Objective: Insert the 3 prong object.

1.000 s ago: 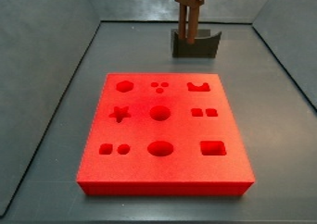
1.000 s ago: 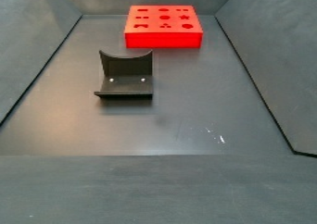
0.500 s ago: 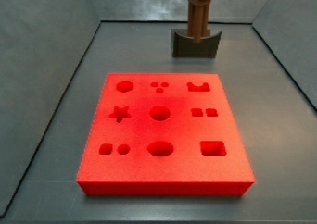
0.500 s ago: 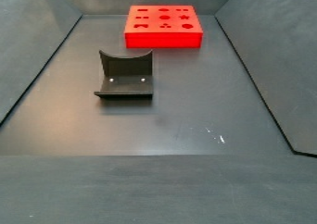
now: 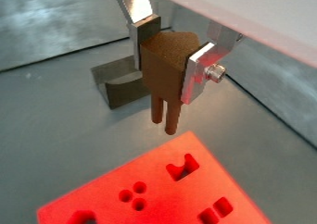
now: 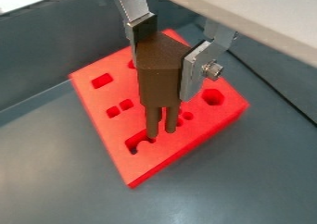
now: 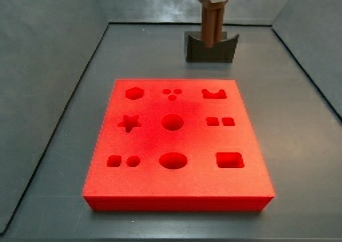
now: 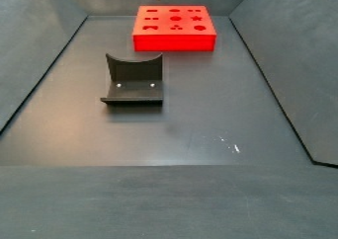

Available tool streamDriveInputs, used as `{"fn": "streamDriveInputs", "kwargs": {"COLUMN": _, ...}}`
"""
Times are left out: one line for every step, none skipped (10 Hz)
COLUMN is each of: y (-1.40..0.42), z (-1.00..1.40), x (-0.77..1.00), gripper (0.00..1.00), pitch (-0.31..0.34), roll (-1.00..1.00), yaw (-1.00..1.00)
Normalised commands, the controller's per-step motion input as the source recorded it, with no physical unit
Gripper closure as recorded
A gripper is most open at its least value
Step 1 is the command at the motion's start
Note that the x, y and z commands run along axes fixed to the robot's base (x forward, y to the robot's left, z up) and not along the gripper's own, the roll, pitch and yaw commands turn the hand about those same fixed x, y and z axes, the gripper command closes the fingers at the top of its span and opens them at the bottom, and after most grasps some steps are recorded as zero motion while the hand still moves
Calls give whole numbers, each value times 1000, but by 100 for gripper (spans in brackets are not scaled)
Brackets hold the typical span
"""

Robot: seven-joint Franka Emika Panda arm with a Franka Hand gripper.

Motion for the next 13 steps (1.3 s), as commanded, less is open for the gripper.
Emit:
{"fn": "streamDriveInputs", "kwargs": {"y": 74, "z": 0, "x": -11, "gripper": 100, "pitch": 467, "roll": 0, "yaw": -726}}
{"fn": "streamDriveInputs", "kwargs": {"y": 74, "z": 0, "x": -3, "gripper": 100, "pitch": 500, "roll": 0, "yaw": -646}}
{"fn": "streamDriveInputs", "kwargs": {"y": 83, "z": -3, "x": -6, "gripper": 100, "pitch": 500, "roll": 0, "yaw": -643}}
{"fn": "streamDriveInputs", "kwargs": {"y": 134, "z": -69, "x": -29, "gripper": 100, "pitch": 500, "roll": 0, "yaw": -674}}
{"fn": "streamDriveInputs", "kwargs": {"y": 123, "z": -143, "x": -34, "gripper": 100, "pitch": 464, "roll": 0, "yaw": -734}}
{"fn": "streamDriveInputs", "kwargs": {"y": 0, "z": -194, "x": 0, "gripper": 100, "pitch": 400, "roll": -151, "yaw": -740}}
{"fn": "streamDriveInputs", "kwargs": {"y": -129, "z": 0, "x": 0, "gripper": 100, "pitch": 243, "roll": -330, "yaw": -623}}
{"fn": "streamDriveInputs", "kwargs": {"y": -166, "z": 57, "x": 0, "gripper": 100, "pitch": 243, "roll": -379, "yaw": -563}}
{"fn": "streamDriveInputs", "kwargs": {"y": -177, "z": 151, "x": 0, "gripper": 100, "pitch": 231, "roll": -423, "yaw": -529}}
{"fn": "streamDriveInputs", "kwargs": {"y": -160, "z": 157, "x": 0, "gripper": 100, "pitch": 206, "roll": -409, "yaw": -566}}
{"fn": "streamDriveInputs", "kwargs": {"y": -146, "z": 154, "x": 40, "gripper": 100, "pitch": 214, "roll": -321, "yaw": -674}}
{"fn": "streamDriveInputs", "kwargs": {"y": -80, "z": 0, "x": 0, "gripper": 100, "pitch": 84, "roll": -236, "yaw": -794}}
{"fn": "streamDriveInputs", "kwargs": {"y": -26, "z": -511, "x": -69, "gripper": 100, "pitch": -196, "roll": -67, "yaw": -1000}}
